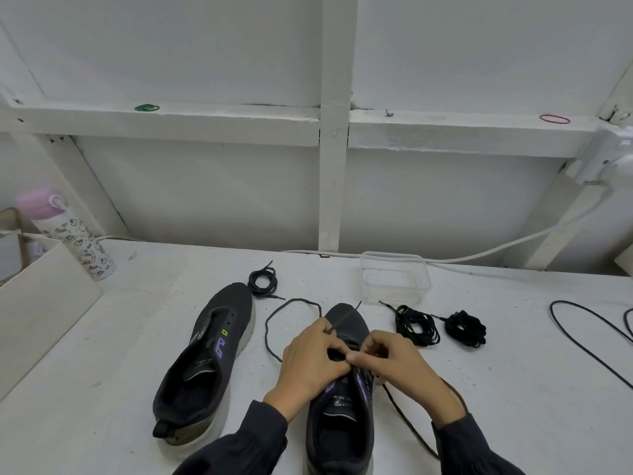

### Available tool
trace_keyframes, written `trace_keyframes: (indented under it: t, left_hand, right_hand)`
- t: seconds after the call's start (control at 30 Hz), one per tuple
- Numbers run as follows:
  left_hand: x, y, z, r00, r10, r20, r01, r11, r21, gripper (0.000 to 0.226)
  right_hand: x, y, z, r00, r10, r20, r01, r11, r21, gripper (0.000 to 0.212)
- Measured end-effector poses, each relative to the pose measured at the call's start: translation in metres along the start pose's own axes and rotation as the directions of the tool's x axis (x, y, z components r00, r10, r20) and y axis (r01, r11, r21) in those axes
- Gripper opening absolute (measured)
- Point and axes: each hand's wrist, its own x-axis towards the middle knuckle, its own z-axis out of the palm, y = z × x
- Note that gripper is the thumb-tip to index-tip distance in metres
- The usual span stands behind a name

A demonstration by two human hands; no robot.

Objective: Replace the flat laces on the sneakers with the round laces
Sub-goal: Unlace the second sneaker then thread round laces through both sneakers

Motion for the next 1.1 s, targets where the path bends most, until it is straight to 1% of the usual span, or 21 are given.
trace_keyframes:
  t: [0.07,0.17,0.27,0.37,0.43,0.47,0.5,0.53,0.6,0.63,0.7,0.73,0.77,0.83,0.9,0.97,1.1]
  left_hand:
    - [0.0,-0.002,0.003,1.0,0.012,0.0,-0.012,0.999,-0.033,0.01]
    - [-0.001,-0.008,0.006,0.999,0.042,-0.011,-0.044,0.989,-0.142,0.003]
    - [-0.001,-0.015,0.006,0.999,0.033,-0.027,-0.039,0.958,-0.283,0.01]
    - [0.0,-0.02,0.002,0.998,-0.012,-0.065,-0.02,0.88,-0.475,0.015]
    - [-0.002,-0.02,0.0,0.986,-0.09,-0.138,-0.012,0.797,-0.604,0.018]
    - [-0.003,-0.021,0.0,0.976,-0.129,-0.176,-0.015,0.764,-0.645,0.019]
    - [-0.004,-0.021,-0.002,0.969,-0.141,-0.203,-0.029,0.752,-0.658,0.02]
    - [-0.005,-0.021,-0.004,0.968,-0.122,-0.218,-0.05,0.76,-0.648,0.02]
    - [-0.008,-0.02,-0.009,0.98,-0.018,-0.2,-0.108,0.791,-0.602,0.016]
    - [-0.01,-0.019,-0.011,0.984,0.039,-0.173,-0.133,0.807,-0.575,0.013]
    - [-0.011,-0.018,-0.014,0.986,0.112,-0.122,-0.162,0.814,-0.558,0.015]
    - [-0.011,-0.018,-0.015,0.988,0.113,-0.109,-0.156,0.797,-0.583,0.017]
    - [-0.012,-0.018,-0.016,0.989,0.094,-0.112,-0.143,0.77,-0.621,0.018]
    - [-0.01,-0.022,-0.015,0.989,0.04,-0.141,-0.125,0.734,-0.667,0.015]
    - [-0.01,-0.029,-0.014,0.991,0.018,-0.134,-0.103,0.739,-0.666,0.014]
    - [-0.009,-0.034,-0.011,0.996,0.013,-0.091,-0.07,0.75,-0.657,0.024]
    - [-0.011,-0.042,-0.004,0.996,-0.04,-0.075,-0.021,0.737,-0.676,0.026]
  right_hand:
    - [0.0,-0.003,0.002,0.998,0.061,0.019,-0.062,0.996,0.061,0.029]
    - [0.001,-0.008,0.001,0.989,0.141,0.039,-0.145,0.98,0.14,0.022]
    - [0.002,-0.012,0.001,0.984,0.179,0.015,-0.179,0.968,0.174,0.02]
    - [0.0,-0.012,0.001,0.983,0.181,0.003,-0.178,0.966,0.188,0.017]
    - [-0.001,-0.01,0.002,0.984,0.18,-0.006,-0.176,0.968,0.178,0.014]
    - [-0.001,-0.01,0.003,0.984,0.175,-0.02,-0.17,0.975,0.144,0.014]
    - [-0.002,-0.011,0.004,0.987,0.153,-0.048,-0.149,0.986,0.077,0.014]
    - [-0.002,-0.011,0.006,0.991,0.111,-0.08,-0.113,0.993,-0.02,0.016]
    - [-0.001,-0.015,0.01,0.993,-0.025,-0.112,-0.001,0.976,-0.219,0.025]
    - [0.0,-0.018,0.012,0.99,-0.095,-0.1,0.065,0.961,-0.27,0.026]
    - [0.004,-0.025,0.016,0.983,-0.166,-0.079,0.137,0.95,-0.281,0.015]
    - [0.006,-0.026,0.017,0.98,-0.178,-0.088,0.148,0.951,-0.271,0.015]
    - [0.008,-0.026,0.017,0.977,-0.179,-0.113,0.147,0.959,-0.244,0.019]
    - [0.01,-0.024,0.014,0.978,-0.143,-0.151,0.118,0.98,-0.162,0.016]
    - [0.009,-0.023,0.012,0.983,-0.117,-0.144,0.099,0.987,-0.126,0.018]
    - [0.008,-0.021,0.012,0.986,-0.116,-0.118,0.099,0.985,-0.144,0.02]
    - [0.011,-0.018,0.017,0.997,-0.075,-0.036,0.065,0.971,-0.228,0.021]
